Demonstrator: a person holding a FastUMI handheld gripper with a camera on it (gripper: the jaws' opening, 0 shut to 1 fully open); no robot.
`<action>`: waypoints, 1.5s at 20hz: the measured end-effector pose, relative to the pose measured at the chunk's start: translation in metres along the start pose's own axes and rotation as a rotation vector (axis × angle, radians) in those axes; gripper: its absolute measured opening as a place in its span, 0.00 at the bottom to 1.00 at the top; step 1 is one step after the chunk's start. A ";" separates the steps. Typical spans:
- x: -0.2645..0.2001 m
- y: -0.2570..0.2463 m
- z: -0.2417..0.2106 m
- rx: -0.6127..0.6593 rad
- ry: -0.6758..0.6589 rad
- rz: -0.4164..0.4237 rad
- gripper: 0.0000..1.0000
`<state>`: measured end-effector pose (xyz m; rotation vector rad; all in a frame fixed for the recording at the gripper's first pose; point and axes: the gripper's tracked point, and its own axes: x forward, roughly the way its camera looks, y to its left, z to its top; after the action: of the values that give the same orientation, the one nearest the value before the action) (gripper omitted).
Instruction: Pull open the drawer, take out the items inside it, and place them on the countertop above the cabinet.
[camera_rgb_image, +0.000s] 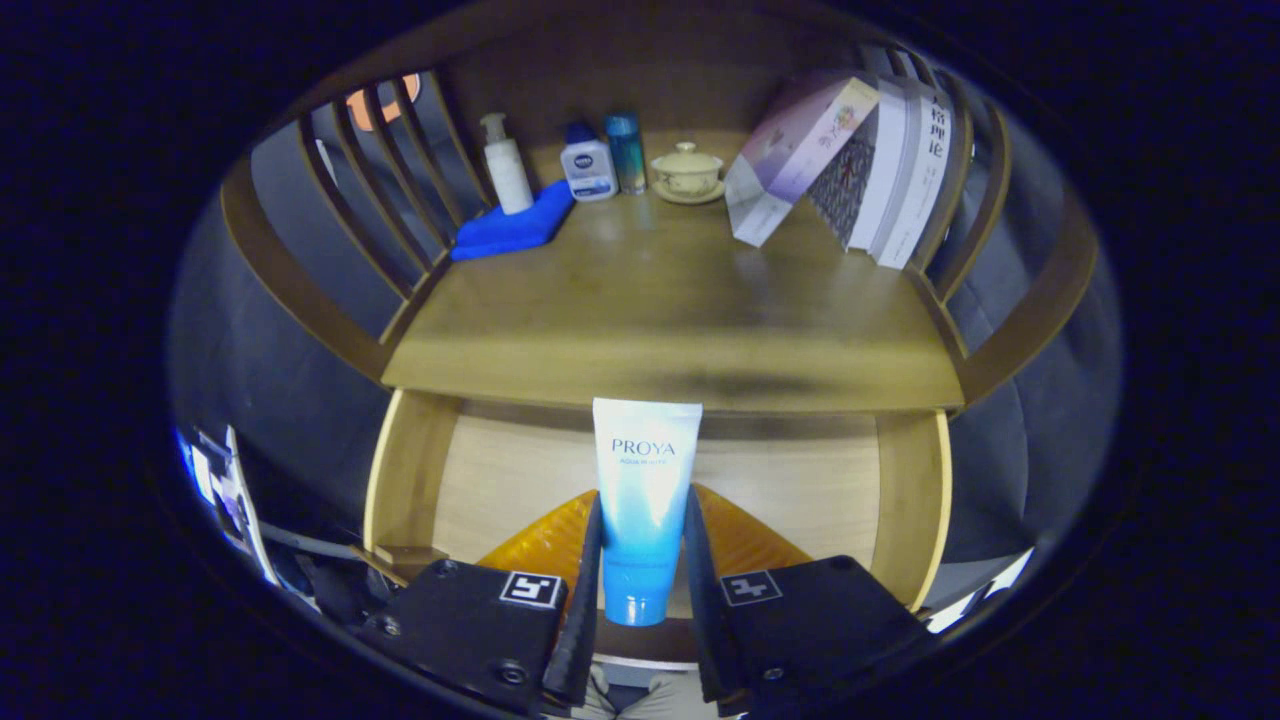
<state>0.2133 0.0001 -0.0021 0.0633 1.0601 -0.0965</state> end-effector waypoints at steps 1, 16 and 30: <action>-0.007 0.004 0.009 0.004 -0.015 0.008 0.44; 0.012 0.017 0.110 0.024 -0.091 -0.068 0.44; 0.094 0.008 0.154 -0.025 -0.050 -0.148 0.44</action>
<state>0.3928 -0.0121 -0.0089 -0.0402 1.0152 -0.2176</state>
